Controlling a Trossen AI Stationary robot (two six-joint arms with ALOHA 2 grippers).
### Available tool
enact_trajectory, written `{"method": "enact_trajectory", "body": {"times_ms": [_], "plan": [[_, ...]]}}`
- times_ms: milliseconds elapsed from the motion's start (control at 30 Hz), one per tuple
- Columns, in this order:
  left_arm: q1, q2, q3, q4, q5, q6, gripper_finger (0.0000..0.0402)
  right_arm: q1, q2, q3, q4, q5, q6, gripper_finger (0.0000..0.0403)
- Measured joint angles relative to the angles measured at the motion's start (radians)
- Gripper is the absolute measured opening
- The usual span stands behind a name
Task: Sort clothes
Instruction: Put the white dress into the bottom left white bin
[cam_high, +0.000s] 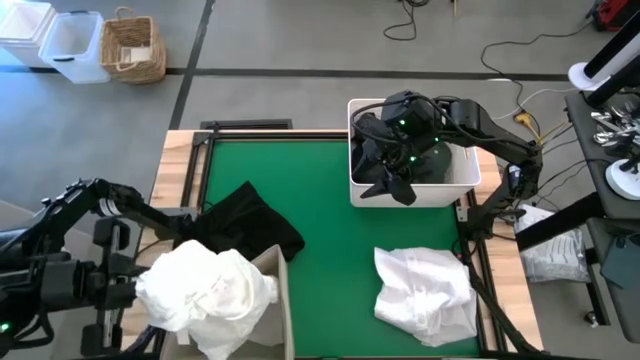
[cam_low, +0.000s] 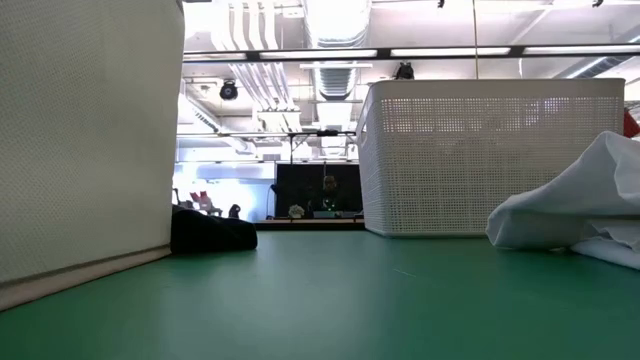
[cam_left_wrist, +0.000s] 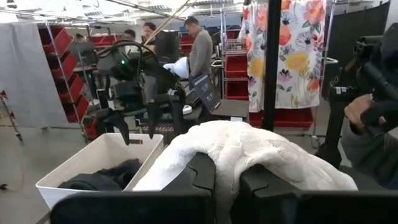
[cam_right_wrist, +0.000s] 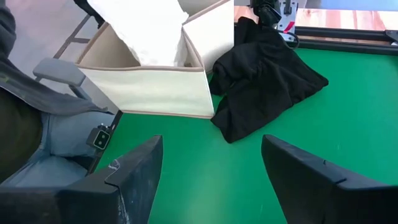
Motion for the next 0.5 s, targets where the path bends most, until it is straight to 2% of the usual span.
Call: {"method": "enact_trajectory", "body": {"times_ms": [200,267,367,500], "plan": [[0.012,0.018,0.001,-0.002,0.118,0.003,0.0,0.0,0.0,0.0,0.0,0.0,0.0,0.0277],[0.018,0.02,0.001,0.001,0.105,-0.005,0.0,0.0,0.0,0.0,0.0,0.0,0.0,0.028],[0.035,0.025,-0.001,0.002,0.03,-0.029,0.0,0.0,0.0,0.0,0.001,0.0,0.0,0.0284],[0.083,0.03,-0.004,-0.024,0.048,-0.045,0.0,0.0,0.0,0.0,0.001,0.0,0.0,0.0285]]}}
